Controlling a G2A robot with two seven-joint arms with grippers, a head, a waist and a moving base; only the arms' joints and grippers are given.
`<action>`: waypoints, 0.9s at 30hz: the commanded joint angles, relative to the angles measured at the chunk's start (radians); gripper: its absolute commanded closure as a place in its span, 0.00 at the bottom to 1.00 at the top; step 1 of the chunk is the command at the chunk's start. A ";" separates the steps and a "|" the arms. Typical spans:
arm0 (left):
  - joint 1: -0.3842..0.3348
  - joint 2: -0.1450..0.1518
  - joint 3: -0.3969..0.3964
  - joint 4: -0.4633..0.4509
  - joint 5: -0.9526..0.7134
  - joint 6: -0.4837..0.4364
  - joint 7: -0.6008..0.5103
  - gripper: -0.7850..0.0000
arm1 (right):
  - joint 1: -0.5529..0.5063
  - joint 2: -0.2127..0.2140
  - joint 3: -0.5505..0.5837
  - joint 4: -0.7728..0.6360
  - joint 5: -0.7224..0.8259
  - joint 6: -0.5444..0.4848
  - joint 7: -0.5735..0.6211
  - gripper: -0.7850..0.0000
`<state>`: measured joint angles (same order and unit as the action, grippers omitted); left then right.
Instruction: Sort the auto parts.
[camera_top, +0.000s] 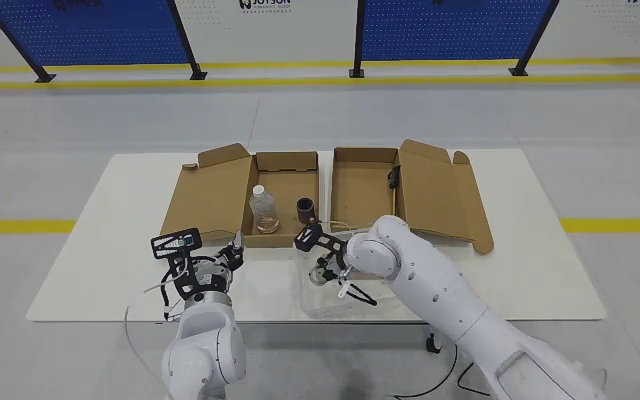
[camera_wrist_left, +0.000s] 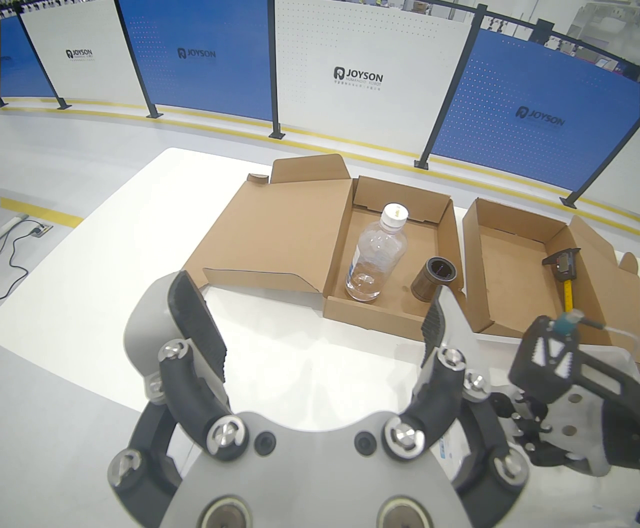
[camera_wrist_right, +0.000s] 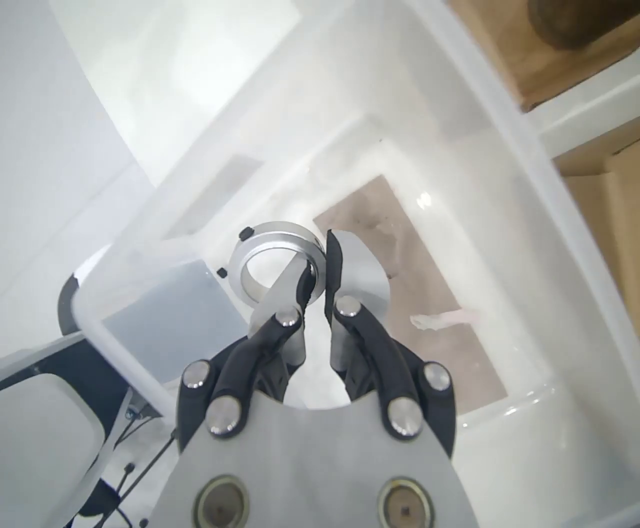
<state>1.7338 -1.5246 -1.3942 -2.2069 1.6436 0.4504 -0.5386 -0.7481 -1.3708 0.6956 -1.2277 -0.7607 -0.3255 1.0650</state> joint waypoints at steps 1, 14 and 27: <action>0.000 0.000 0.000 0.000 0.000 0.000 0.000 0.00 | -0.047 0.027 0.076 -0.060 0.017 -0.030 -0.032 1.00; 0.000 0.000 0.000 0.000 0.000 0.000 0.000 0.00 | -0.274 0.102 0.300 -0.109 0.225 -0.327 -0.273 1.00; 0.000 0.000 0.000 0.000 0.000 0.000 0.000 0.00 | -0.217 0.096 0.254 -0.062 0.197 -0.332 -0.310 1.00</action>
<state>1.7338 -1.5246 -1.3942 -2.2069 1.6436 0.4504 -0.5386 -0.9732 -1.2757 0.9471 -1.2860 -0.5458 -0.6626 0.7576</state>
